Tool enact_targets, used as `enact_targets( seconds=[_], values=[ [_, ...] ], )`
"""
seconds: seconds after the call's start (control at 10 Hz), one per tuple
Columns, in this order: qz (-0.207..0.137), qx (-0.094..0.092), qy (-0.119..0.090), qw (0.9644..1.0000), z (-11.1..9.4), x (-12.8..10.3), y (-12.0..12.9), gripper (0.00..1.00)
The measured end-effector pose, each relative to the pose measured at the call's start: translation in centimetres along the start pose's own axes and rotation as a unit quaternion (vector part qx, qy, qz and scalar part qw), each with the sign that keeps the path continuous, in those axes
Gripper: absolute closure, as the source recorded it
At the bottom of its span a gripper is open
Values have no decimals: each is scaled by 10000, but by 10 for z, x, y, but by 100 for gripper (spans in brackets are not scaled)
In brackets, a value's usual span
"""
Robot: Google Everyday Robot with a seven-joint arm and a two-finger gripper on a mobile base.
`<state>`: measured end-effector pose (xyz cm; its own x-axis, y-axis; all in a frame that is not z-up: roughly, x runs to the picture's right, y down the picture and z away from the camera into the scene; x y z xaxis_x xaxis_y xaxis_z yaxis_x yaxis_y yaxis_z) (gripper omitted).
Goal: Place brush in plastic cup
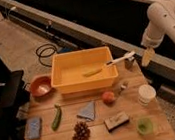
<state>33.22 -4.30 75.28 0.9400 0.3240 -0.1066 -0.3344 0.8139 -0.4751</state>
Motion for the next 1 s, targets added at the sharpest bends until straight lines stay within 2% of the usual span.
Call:
enact_targets(
  seconds=[0.8, 0.9, 1.0],
  values=[
    [-35, 20, 9, 10000, 0, 0, 0, 20],
    [-191, 43, 53, 9998, -1, -1, 2, 20],
    [-496, 26, 106, 9987, 1, -10, 5, 20]
  ],
)
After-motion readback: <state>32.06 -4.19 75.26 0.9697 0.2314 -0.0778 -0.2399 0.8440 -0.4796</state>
